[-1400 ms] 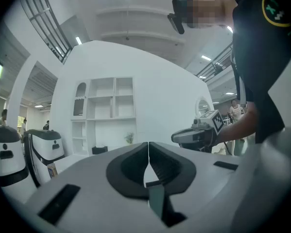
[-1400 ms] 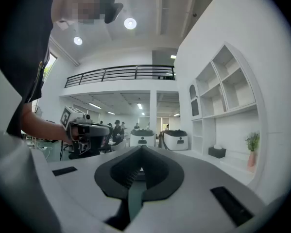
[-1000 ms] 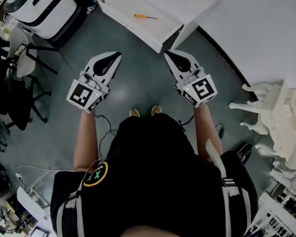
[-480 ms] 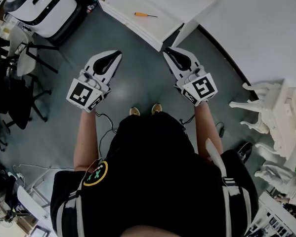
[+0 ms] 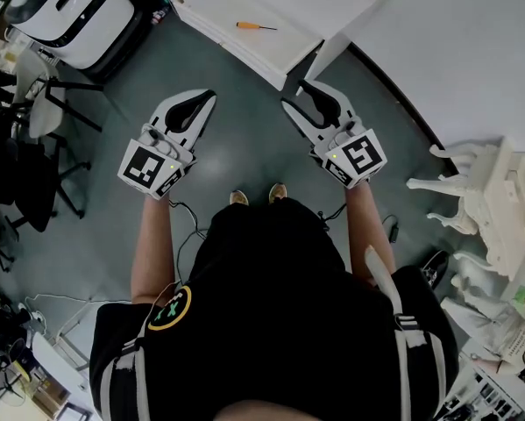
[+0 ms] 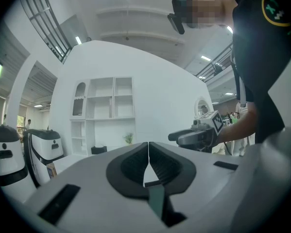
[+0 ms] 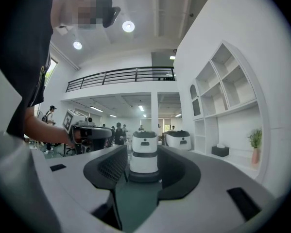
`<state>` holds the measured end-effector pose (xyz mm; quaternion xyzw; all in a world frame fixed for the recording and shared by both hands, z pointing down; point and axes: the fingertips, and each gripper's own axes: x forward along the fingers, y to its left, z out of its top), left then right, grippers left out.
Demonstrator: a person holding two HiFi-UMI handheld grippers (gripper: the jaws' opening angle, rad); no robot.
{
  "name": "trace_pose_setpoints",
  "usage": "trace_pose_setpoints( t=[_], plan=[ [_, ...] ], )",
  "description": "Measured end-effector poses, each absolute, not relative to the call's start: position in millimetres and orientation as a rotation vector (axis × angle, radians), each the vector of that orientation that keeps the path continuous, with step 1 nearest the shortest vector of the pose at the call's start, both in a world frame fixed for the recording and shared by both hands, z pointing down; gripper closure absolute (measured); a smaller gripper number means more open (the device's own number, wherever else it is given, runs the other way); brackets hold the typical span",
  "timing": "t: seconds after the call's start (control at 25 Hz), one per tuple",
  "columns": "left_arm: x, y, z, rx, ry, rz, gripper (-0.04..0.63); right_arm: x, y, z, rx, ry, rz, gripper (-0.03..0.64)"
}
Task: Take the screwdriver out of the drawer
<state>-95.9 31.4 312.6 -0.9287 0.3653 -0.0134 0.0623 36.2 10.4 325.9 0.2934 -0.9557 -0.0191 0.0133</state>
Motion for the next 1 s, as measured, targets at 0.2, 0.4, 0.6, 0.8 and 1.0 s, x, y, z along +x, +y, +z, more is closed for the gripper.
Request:
trace_pose_setpoints(
  t=[0.2, 0.4, 0.6, 0.8, 1.0],
  plan=[
    [-96, 32, 312, -2.809, 1.106, -0.043, 0.574, 35, 13, 326, 0.905, -2.98, -0.063, 0.314],
    [-97, 34, 313, -2.81, 1.11, -0.043, 0.574, 31, 15, 330, 0.881, -2.981, -0.034, 0.177],
    [-99, 35, 314, -2.811, 1.112, -0.044, 0.574, 30, 16, 334, 0.874, -2.976, -0.017, 0.118],
    [-100, 35, 315, -2.813, 1.114, -0.051, 0.574, 29, 16, 335, 0.877, -2.979, -0.003, 0.039],
    [-97, 36, 316, -2.81, 1.11, -0.05, 0.574, 33, 17, 338, 0.886, -2.981, 0.002, 0.025]
  ],
)
